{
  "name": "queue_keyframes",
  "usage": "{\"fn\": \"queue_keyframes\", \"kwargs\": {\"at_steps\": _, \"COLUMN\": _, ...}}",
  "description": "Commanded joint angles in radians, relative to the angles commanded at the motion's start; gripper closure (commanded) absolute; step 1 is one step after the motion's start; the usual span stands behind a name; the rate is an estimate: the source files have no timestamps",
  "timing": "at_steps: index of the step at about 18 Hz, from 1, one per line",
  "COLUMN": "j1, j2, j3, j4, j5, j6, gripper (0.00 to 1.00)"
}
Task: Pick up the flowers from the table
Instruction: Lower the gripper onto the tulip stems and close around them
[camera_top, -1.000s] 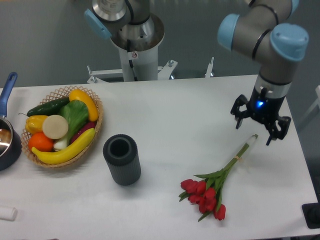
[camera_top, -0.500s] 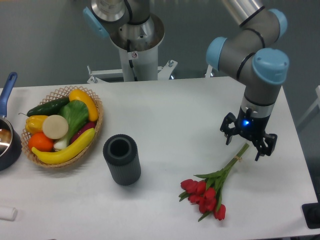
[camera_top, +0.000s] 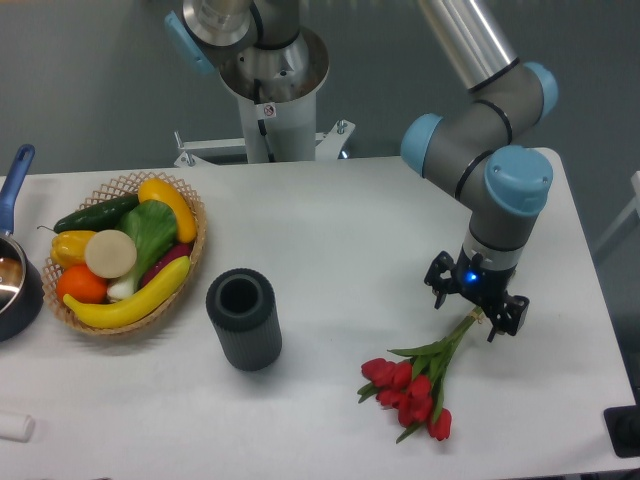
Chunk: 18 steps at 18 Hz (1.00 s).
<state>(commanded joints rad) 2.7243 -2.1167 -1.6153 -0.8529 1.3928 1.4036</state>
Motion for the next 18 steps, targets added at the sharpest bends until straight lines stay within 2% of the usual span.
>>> {"fn": "queue_keyframes", "kwargs": {"at_steps": 8, "j1": -0.002, "j2": -0.063, "j3": 0.041, "j4": 0.003, "j5": 0.003, "j6": 0.009, "gripper": 0.00}}
{"fn": "queue_keyframes", "kwargs": {"at_steps": 13, "j1": -0.015, "j2": -0.074, "j3": 0.046, "j4": 0.005, "j5": 0.005, "j6": 0.014, "gripper": 0.03}}
{"fn": "queue_keyframes", "kwargs": {"at_steps": 16, "j1": -0.021, "j2": -0.074, "j3": 0.040, "j4": 0.005, "j5": 0.006, "j6": 0.012, "gripper": 0.25}}
{"fn": "queue_keyframes", "kwargs": {"at_steps": 18, "j1": -0.021, "j2": -0.072, "j3": 0.040, "j4": 0.005, "j5": 0.006, "j6": 0.014, "gripper": 0.34}}
